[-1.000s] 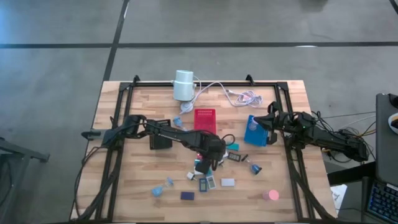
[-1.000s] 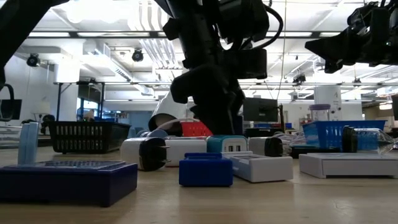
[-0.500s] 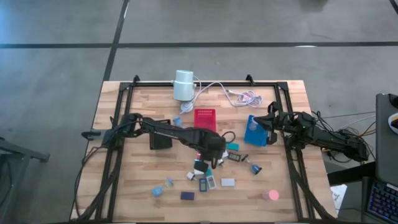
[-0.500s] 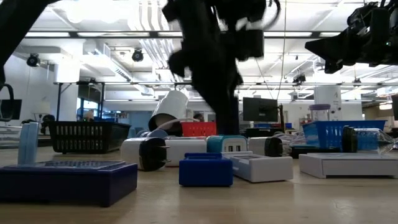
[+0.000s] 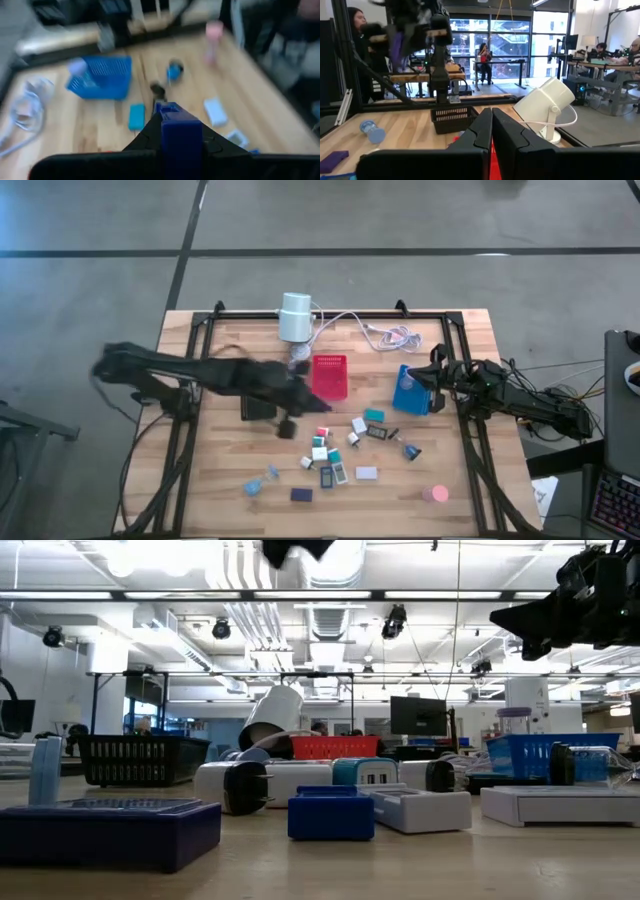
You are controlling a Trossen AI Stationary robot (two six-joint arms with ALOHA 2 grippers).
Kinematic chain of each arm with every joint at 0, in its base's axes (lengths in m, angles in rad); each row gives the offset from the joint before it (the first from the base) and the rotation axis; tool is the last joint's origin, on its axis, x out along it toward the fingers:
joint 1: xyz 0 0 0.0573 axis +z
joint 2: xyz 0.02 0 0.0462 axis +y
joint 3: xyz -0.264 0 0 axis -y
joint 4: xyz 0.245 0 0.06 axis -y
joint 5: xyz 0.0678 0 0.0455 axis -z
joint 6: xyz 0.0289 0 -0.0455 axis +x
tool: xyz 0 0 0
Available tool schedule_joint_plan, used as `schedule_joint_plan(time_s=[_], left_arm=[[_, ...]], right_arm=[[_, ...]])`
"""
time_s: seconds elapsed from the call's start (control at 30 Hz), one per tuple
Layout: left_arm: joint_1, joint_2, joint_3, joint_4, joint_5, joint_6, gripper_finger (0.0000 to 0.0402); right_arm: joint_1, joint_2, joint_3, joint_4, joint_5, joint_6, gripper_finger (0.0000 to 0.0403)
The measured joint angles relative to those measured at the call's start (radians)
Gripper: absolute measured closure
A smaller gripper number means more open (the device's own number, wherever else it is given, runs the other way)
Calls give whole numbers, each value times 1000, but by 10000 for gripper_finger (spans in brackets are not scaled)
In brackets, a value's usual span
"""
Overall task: Pick & Place Office items
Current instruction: Put the top blue digital clock into the red basket
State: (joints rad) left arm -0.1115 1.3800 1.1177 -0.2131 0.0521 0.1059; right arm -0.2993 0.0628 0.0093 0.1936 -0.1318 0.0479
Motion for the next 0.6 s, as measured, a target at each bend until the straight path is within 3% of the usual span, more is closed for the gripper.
schedule_joint_plan(time_s=[0.2, 0.33, 0.43, 0.6], left_arm=[[18, -422, -507, 455, -42, -115, 363], [21, -650, -751, 651, -99, -156, 363], [22, -778, -865, 701, -114, -163, 363], [22, -908, -942, 687, -121, -164, 363]], right_arm=[[0, -2, 0, 3, 0, 1, 394], [0, -2, 0, 3, 0, 5, 394], [0, -2, 0, 4, 1, 5, 394], [0, -2, 0, 4, 1, 5, 394]])
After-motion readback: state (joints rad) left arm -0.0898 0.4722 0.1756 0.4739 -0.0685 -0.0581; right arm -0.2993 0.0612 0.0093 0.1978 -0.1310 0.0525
